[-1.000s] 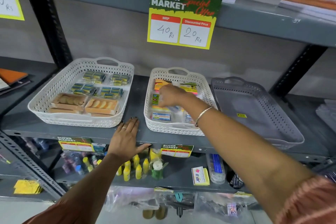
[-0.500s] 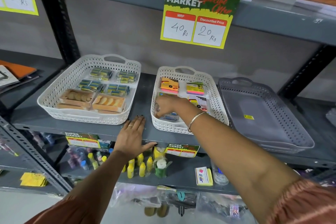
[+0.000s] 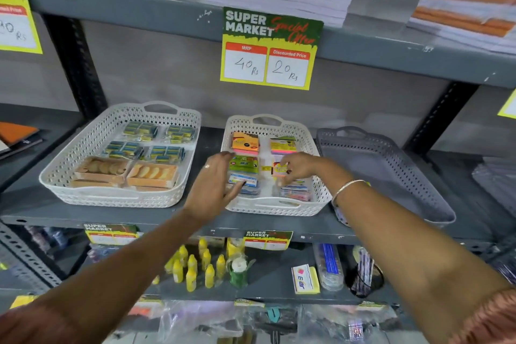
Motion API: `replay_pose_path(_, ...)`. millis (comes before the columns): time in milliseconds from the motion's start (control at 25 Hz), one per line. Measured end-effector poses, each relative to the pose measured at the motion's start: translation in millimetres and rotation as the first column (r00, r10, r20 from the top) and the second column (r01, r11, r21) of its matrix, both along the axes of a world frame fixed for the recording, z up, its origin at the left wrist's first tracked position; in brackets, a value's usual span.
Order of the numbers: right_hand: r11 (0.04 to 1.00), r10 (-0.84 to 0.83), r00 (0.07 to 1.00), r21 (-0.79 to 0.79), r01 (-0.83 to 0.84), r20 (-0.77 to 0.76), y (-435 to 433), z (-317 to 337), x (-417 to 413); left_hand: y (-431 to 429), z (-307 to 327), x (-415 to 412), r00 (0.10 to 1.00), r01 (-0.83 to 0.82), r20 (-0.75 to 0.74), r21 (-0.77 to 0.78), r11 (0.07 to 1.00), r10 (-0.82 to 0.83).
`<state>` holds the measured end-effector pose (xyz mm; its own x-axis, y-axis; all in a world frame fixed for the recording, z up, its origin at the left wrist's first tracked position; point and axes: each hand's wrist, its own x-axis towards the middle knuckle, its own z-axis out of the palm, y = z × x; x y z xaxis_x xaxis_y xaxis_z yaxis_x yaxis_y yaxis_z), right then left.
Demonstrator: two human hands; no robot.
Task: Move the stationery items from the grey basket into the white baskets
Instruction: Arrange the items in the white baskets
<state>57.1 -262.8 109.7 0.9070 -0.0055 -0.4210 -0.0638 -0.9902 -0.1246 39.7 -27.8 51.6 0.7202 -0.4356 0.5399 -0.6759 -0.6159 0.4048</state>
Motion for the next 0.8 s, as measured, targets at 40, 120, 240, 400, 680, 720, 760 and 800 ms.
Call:
replay_pose_path(40, 1.0, 0.009, 0.998, -0.02, -0.011, -0.059, -1.4, -5.3, -5.0, -11.5, 12.3, 12.7, 0.997, 0.054, -0.067, 0.114, 0.992, -0.046)
replay_pose_path(120, 0.998, 0.019, 0.997, -0.061, -0.023, -0.078, -3.5, -19.2, -11.5, -30.5, 20.7, 35.2, 0.972, 0.153, -0.226, 0.434, 0.888, -0.057)
replay_pose_path(240, 0.994, 0.036, 0.999, -0.102, -0.036, 0.004, -3.2, -35.6, -21.9, -42.8, 12.9, 48.2, 0.948, 0.205, -0.318, 0.654, 0.728, 0.018)
replay_pose_path(400, 0.987, 0.107, 0.986, -0.134, -0.09, 0.125, -2.8, -35.5, -31.1, -48.3, 7.7, 51.3, 0.942, 0.176, -0.328, 0.661, 0.73, 0.07)
replay_pose_path(680, 0.999, 0.016, 0.999, 0.029, -0.018, 0.051, -9.1, -34.1, -17.9, -49.9, 6.9, 59.8, 0.92, 0.224, -0.391, 0.612, 0.758, 0.044)
replay_pose_path(720, 0.994, -0.023, 0.997, 0.107, 0.015, 0.068, -12.5, -28.7, -8.9, -50.1, 11.3, 64.2, 0.903, 0.237, -0.429, 0.541, 0.807, 0.022)
replay_pose_path(760, 0.983, -0.078, 0.99, 0.175, 0.057, 0.118, -16.9, -23.0, 1.3, -51.0, 17.1, 69.5, 0.885, 0.23, -0.465, 0.461, 0.857, 0.012)
replay_pose_path(800, 0.975, -0.128, 0.974, 0.202, 0.088, 0.189, -22.7, -18.6, 12.7, -53.4, 21.9, 79.1, 0.887, 0.201, -0.462, 0.407, 0.891, 0.01)
